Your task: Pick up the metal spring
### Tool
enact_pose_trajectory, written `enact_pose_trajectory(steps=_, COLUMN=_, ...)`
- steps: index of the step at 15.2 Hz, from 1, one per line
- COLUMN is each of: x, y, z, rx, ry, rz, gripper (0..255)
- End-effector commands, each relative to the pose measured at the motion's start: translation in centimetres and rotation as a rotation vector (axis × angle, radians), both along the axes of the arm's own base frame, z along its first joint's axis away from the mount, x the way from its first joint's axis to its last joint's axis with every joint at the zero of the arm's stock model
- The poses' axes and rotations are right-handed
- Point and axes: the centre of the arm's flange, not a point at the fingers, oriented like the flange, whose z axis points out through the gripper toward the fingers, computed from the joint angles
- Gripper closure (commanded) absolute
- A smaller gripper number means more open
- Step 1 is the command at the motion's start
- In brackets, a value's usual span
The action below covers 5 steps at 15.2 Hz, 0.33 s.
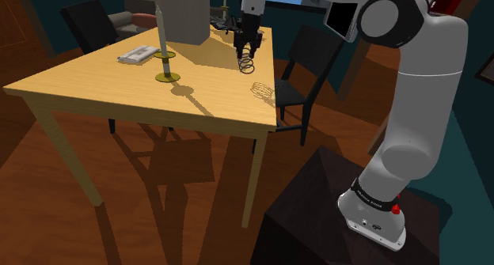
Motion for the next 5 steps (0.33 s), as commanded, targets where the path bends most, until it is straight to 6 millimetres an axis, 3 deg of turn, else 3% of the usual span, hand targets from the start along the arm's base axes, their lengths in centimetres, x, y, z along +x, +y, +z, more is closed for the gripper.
enact_pose_trajectory(steps=1, x=0.1, y=0.0, z=1.0, rx=0.0, ry=0.0, rz=0.0, gripper=255)
enact_pose_trajectory(steps=5, x=0.1, y=0.0, z=2.2, rx=0.0, ry=0.0, rz=0.0, gripper=255)
